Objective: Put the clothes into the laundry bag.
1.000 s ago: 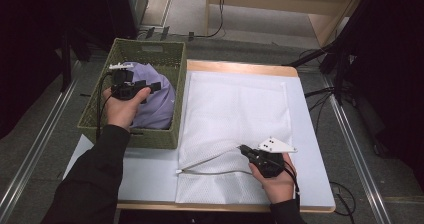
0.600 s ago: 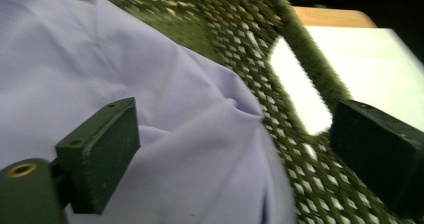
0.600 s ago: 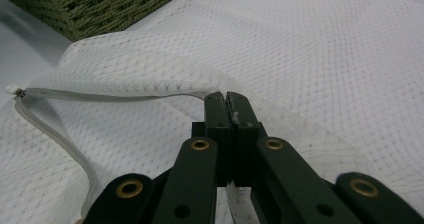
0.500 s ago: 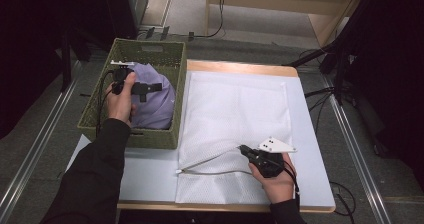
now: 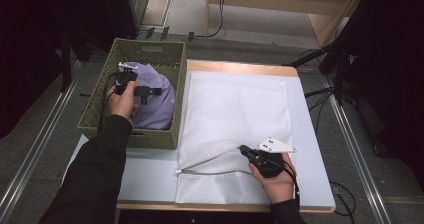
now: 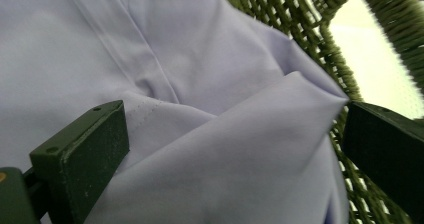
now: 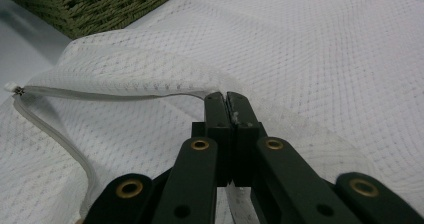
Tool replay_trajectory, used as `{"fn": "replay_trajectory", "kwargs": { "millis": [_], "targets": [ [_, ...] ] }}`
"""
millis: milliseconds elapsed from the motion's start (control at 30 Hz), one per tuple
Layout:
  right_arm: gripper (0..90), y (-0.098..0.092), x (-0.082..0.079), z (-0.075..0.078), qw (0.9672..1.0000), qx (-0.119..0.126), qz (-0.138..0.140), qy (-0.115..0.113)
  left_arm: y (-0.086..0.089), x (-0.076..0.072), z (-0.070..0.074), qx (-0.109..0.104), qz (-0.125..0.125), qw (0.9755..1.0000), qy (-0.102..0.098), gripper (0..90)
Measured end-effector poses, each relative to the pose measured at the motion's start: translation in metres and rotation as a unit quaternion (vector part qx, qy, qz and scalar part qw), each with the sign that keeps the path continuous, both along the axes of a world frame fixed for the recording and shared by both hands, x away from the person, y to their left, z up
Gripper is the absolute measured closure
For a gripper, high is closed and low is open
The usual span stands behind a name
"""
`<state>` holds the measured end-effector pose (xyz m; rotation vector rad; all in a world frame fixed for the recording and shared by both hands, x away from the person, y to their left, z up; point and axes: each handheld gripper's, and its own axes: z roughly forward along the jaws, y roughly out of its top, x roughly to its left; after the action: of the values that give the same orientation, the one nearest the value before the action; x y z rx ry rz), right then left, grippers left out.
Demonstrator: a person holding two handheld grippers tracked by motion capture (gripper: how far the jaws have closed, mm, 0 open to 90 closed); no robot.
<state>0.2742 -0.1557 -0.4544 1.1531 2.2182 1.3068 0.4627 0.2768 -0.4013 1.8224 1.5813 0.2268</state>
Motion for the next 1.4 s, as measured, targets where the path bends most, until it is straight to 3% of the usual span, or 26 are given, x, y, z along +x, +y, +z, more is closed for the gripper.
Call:
{"fn": "replay_trajectory", "kwargs": {
  "millis": [167,367,533,667,967,1133,1267,1300,1333,1367,1400],
  "targets": [
    [90.0,0.000,0.000,0.000,1.0000,-0.001,0.001,0.000,-0.004,0.004,-0.008,0.009,-0.022,0.9994,0.024,0.0],
    [90.0,0.001,0.000,-0.001,1.0000,-0.002,0.002,0.000,-0.002,0.009,-0.021,-0.002,-0.006,0.9980,0.063,0.0],
    [90.0,0.001,0.000,-0.002,1.0000,-0.002,0.001,0.001,-0.006,0.011,-0.029,0.033,-0.001,0.9975,0.063,0.0],
    [90.0,0.002,0.000,-0.002,1.0000,-0.003,0.003,0.001,-0.010,0.012,-0.035,0.061,0.027,0.9958,0.062,3.7],
    [90.0,0.002,0.000,-0.002,1.0000,-0.004,0.004,0.004,-0.015,0.010,-0.040,0.095,0.006,0.9939,0.056,3.9],
    [90.0,0.002,0.000,-0.003,1.0000,-0.005,0.004,0.004,-0.021,0.007,-0.041,0.144,-0.024,0.9880,0.051,7.3],
    [90.0,0.002,0.000,-0.003,1.0000,-0.004,0.004,0.004,-0.021,0.006,-0.038,0.168,-0.027,0.9842,0.050,19.3],
    [90.0,0.002,0.000,-0.003,1.0000,-0.004,0.005,0.004,-0.020,0.005,-0.037,0.170,-0.033,0.9841,0.042,24.5],
    [90.0,0.002,0.000,-0.003,1.0000,-0.004,0.005,0.004,-0.021,0.004,-0.035,0.146,-0.035,0.9881,0.034,34.8],
    [90.0,0.002,0.000,-0.003,1.0000,-0.004,0.005,0.005,-0.022,0.004,-0.035,0.133,-0.036,0.9898,0.035,46.9],
    [90.0,0.002,0.000,-0.003,1.0000,-0.004,0.005,0.005,-0.022,0.004,-0.036,0.141,-0.041,0.9886,0.034,49.4]
  ]
}}
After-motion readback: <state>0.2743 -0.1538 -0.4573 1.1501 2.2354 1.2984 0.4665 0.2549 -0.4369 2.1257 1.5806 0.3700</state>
